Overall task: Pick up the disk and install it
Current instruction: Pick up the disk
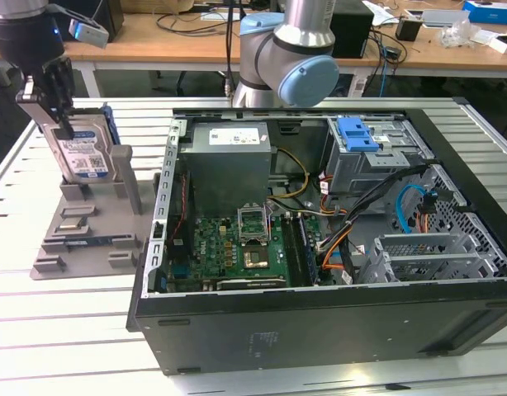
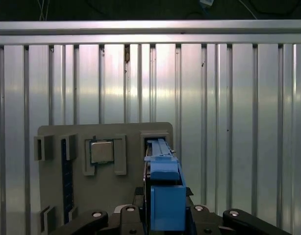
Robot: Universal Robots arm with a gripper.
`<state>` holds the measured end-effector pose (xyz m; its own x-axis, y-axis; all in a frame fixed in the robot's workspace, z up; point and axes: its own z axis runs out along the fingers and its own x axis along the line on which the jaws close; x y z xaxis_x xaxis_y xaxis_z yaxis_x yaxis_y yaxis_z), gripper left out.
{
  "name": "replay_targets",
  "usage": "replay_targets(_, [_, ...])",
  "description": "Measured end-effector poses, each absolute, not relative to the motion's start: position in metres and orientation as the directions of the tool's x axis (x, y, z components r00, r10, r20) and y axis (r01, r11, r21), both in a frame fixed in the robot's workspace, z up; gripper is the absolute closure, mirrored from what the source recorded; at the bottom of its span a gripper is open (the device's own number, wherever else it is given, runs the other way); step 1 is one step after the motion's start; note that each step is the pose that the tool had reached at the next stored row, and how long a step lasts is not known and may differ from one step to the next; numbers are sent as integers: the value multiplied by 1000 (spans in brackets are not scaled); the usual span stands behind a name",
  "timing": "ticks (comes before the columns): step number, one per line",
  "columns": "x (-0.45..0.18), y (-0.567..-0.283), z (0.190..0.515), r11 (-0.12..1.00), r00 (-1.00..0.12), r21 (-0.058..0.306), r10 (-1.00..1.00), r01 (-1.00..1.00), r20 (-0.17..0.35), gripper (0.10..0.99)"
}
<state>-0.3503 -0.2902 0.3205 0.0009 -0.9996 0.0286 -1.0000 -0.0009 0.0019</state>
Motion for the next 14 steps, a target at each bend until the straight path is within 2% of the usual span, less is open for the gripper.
replay_targets(14, [-350, -287, 337, -1, 1, 2, -1000, -1000, 28, 722])
